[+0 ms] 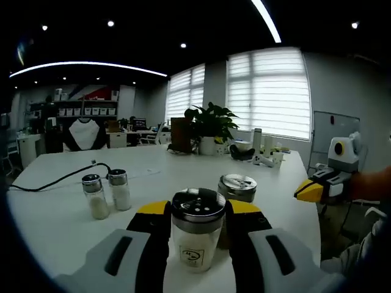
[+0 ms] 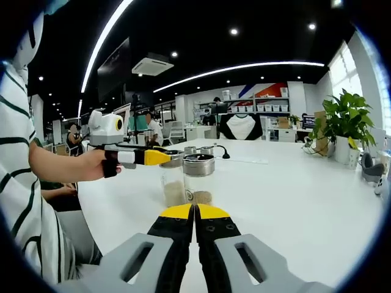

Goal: Rotate the seasoning bottle until the label or dispensing opening points toward the visible target arrow and the bottle remains upright within the marked orientation range

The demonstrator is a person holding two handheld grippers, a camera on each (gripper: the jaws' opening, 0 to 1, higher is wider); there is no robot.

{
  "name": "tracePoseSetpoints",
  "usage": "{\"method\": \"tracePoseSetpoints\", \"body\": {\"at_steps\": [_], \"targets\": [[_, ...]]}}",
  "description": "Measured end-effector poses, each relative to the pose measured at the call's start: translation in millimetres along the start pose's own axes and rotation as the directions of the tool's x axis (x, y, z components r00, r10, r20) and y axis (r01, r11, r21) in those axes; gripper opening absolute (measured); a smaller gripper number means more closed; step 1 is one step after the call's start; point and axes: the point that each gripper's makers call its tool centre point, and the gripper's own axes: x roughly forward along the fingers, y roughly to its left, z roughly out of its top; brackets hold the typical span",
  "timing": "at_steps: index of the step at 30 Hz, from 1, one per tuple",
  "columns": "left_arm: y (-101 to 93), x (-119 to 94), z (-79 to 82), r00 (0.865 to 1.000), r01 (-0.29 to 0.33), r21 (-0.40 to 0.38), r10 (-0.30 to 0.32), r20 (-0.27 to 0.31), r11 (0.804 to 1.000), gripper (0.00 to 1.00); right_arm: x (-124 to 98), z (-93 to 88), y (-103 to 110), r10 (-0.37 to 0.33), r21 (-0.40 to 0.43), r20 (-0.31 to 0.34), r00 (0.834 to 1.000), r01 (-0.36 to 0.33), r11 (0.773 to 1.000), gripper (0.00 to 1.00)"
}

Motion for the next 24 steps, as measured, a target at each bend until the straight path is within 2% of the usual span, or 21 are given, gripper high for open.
{"method": "tracePoseSetpoints", "body": {"at_steps": [1, 2, 6, 9, 11, 12, 14, 15, 20, 21, 24], "targets": [[-0.8, -0.8, 0.3, 1.000, -0.013, 0.011, 0.013, 0.003, 1.000, 0.38, 0.2, -3.9, -0.8, -0.011, -0.052, -0.031, 0.999, 0.009, 0.999, 0.00], [-0.9, -0.8, 0.3, 1.000, -0.019, 0.014, 0.019, 0.005, 1.000, 0.38, 1.1, -5.2, 1.3, -0.006, -0.066, -0.040, 0.999, 0.003, 0.998, 0.00], [1.4, -1.5, 1.2, 1.000, -0.017, 0.013, 0.017, 0.000, 1.000, 0.38, 3.8, -6.1, 7.4, 0.013, -0.047, -0.034, 0.999, -0.014, 0.999, 0.00], [3.0, -5.1, 7.4, 1.000, 0.006, 0.024, -0.007, 0.018, 1.000, 0.43, 5.3, -6.0, 9.9, 0.017, -0.032, -0.030, 0.999, -0.018, 0.999, 0.00], [1.7, -7.7, 14.1, 0.998, 0.049, 0.026, -0.050, 0.038, 0.998, 0.48, 7.1, -5.5, 12.9, 0.028, -0.031, -0.029, 0.999, -0.029, 0.999, 0.00], [-1.2, -8.6, 18.3, 0.994, 0.096, 0.031, -0.097, 0.049, 0.995, 0.48, 7.8, -5.4, 14.3, 0.034, -0.031, -0.028, 0.999, -0.035, 0.999, 0.00], [-3.5, -10.5, 21.3, 0.984, 0.169, 0.011, -0.169, 0.049, 0.986, 0.47, 8.8, -3.9, 16.8, 0.046, -0.018, -0.022, 0.999, -0.046, 0.999, 0.00], [-4.2, -12.2, 22.4, 0.975, 0.219, -0.021, -0.218, 0.046, 0.976, 0.47, 9.2, -2.1, 17.8, 0.053, -0.004, -0.014, 0.998, -0.053, 0.999, 0.00], [14.7, -17.5, 29.4, 0.971, 0.238, -0.031, -0.236, 0.047, 0.971, 0.51, 9.1, 2.2, 21.4, 0.077, 0.021, 0.005, 0.997, -0.077, 0.997, 0.00], [11.5, -18.2, 32.0, 0.959, 0.281, -0.023, -0.279, 0.052, 0.960, 0.51, 8.9, 2.0, 22.0, 0.080, 0.022, 0.004, 0.997, -0.080, 0.997, 0.00], [13.0, -17.0, 30.5, 0.950, 0.311, -0.018, -0.310, 0.035, 0.950, 0.49, 8.3, 1.1, 23.1, 0.085, 0.021, -0.001, 0.996, -0.085, 0.996, 0.00]]}}
